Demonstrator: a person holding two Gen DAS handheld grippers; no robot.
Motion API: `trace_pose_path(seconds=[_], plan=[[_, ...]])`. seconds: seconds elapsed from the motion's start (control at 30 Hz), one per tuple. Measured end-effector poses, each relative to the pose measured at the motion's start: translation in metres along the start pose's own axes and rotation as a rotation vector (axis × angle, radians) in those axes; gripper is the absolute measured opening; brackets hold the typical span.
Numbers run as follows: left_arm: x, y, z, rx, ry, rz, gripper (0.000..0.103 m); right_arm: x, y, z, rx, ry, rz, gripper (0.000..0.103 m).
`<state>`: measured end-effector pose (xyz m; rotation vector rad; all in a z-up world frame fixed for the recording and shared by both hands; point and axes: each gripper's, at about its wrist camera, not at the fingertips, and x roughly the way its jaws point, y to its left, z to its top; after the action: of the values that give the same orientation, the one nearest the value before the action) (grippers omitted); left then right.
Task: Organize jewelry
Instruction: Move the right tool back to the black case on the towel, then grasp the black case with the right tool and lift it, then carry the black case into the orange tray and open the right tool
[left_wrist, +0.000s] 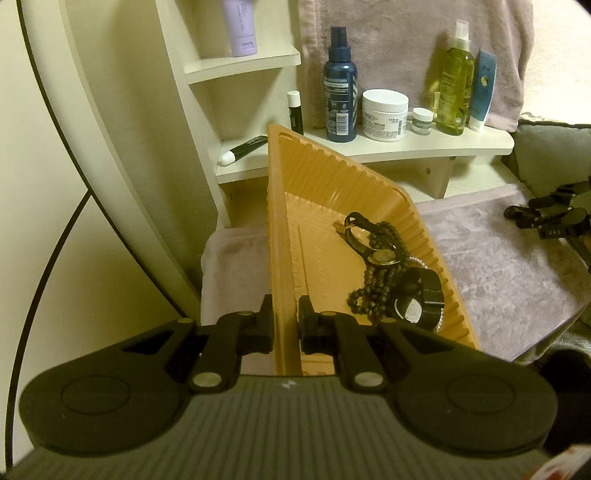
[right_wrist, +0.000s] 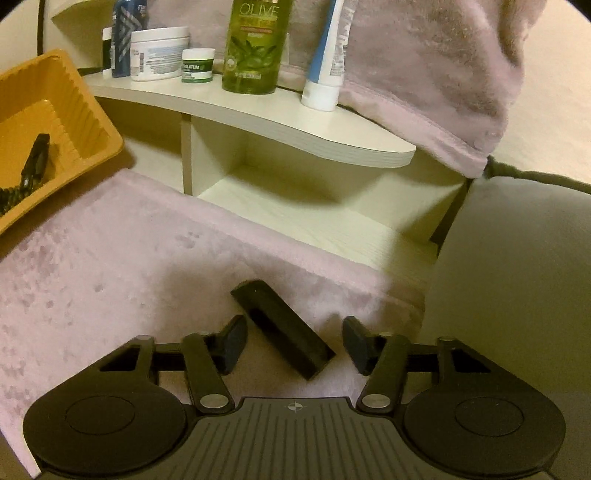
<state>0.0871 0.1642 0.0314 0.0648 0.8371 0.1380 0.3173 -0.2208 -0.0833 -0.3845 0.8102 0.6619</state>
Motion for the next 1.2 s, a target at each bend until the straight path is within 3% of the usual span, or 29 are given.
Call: trace_pose_path(seconds=[0.27, 0.43, 1.2], plan=[[0.000, 0.000, 0.000, 0.000, -0.001, -0.001, 0.011, -0.009, 0.006, -0.001, 0.021, 0.017, -0.027, 0.025], [0.001, 0.000, -0.001, -0.001, -0.002, -0.001, 0.011, -0.020, 0.009, -0.004, 0.103, 0.023, -0.030, 0.020], [-0.004, -0.003, -0.001, 0.010, -0.015, -0.011, 0.011, -0.101, 0.066, -0.014, 0.422, -0.051, 0.077, 0.020]])
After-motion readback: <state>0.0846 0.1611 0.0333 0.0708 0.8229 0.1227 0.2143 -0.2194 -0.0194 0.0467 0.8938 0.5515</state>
